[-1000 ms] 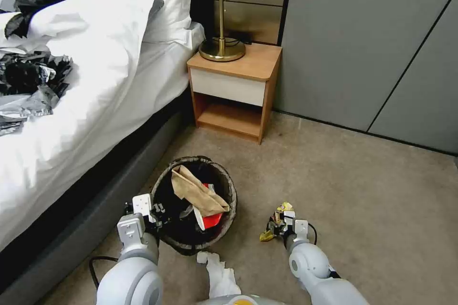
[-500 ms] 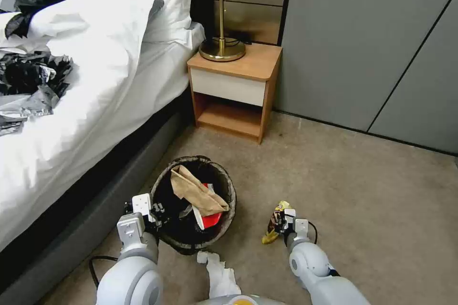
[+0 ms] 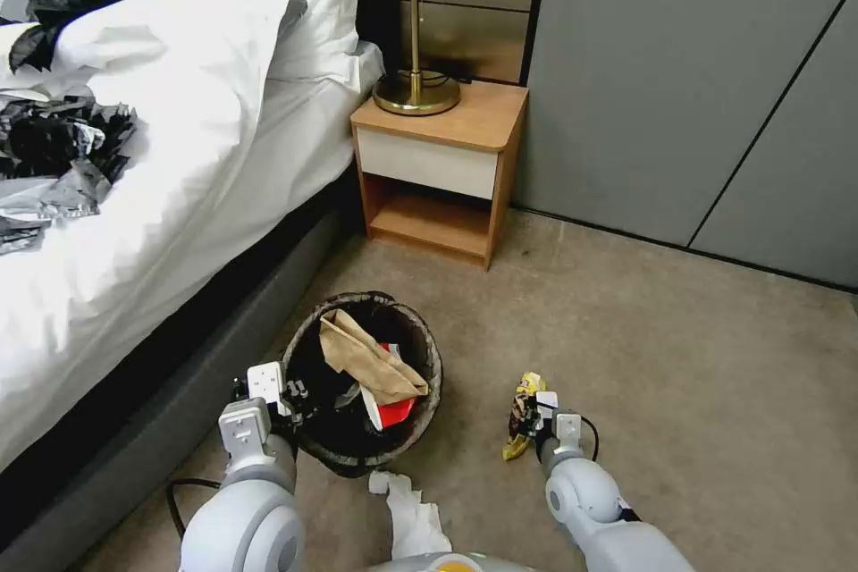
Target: Pick up the trash bin, then pick up the garbage from the floor and place it into the trash bin.
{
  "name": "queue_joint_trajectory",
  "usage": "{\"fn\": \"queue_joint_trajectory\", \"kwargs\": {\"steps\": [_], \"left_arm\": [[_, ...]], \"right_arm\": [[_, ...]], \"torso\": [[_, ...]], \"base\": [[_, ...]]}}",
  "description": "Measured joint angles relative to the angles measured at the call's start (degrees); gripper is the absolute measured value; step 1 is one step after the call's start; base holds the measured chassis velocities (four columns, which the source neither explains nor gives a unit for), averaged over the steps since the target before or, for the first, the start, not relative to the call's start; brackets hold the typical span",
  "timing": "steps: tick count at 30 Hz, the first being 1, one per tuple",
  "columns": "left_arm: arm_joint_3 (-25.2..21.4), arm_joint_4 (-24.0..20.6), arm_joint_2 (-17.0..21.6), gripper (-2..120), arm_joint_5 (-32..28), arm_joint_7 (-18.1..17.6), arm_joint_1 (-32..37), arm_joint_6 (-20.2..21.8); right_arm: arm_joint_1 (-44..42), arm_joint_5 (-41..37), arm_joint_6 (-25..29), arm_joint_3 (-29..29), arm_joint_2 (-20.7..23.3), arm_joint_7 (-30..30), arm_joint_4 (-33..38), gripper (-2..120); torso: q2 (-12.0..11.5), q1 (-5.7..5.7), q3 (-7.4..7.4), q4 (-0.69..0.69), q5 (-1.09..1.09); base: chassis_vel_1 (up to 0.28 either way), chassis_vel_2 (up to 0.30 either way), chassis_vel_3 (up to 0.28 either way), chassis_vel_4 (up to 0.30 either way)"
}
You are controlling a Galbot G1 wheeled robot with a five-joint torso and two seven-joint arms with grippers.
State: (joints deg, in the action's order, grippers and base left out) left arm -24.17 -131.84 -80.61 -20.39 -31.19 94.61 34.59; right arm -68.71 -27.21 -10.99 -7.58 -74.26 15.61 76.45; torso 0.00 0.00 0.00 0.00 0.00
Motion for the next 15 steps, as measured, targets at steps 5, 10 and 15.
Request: {"fn": "queue_joint_trajectory", "kwargs": {"steps": [5,10,15], "left_arm": [[-0.2,-0.1,0.2,0,-0.2,0.0,0.0,0.0],[-0.2,0.1,0.2,0,-0.3,-0.1,-0.3,0.0],[-0.1,0.6,0.1,0,-0.3,-0.2,-0.5,0.0]], "right_arm": [[-1.0,1.5,1.6,0.0,0.0,0.3,2.4,0],[-2.7,5.3,4.4,-0.3,0.4,0.6,5.2,0],[-3.6,10.8,11.2,-0.7,0.3,0.5,7.1,0]], "torso": [[0.0,0.0,0.0,0.0,0.0],[0.0,0.0,0.0,0.0,0.01],[0.0,-0.01,0.0,0.0,0.0]], "base": [[0.0,0.0,0.0,0.0],[0.0,0.0,0.0,0.0],[0.0,0.0,0.0,0.0]]}}
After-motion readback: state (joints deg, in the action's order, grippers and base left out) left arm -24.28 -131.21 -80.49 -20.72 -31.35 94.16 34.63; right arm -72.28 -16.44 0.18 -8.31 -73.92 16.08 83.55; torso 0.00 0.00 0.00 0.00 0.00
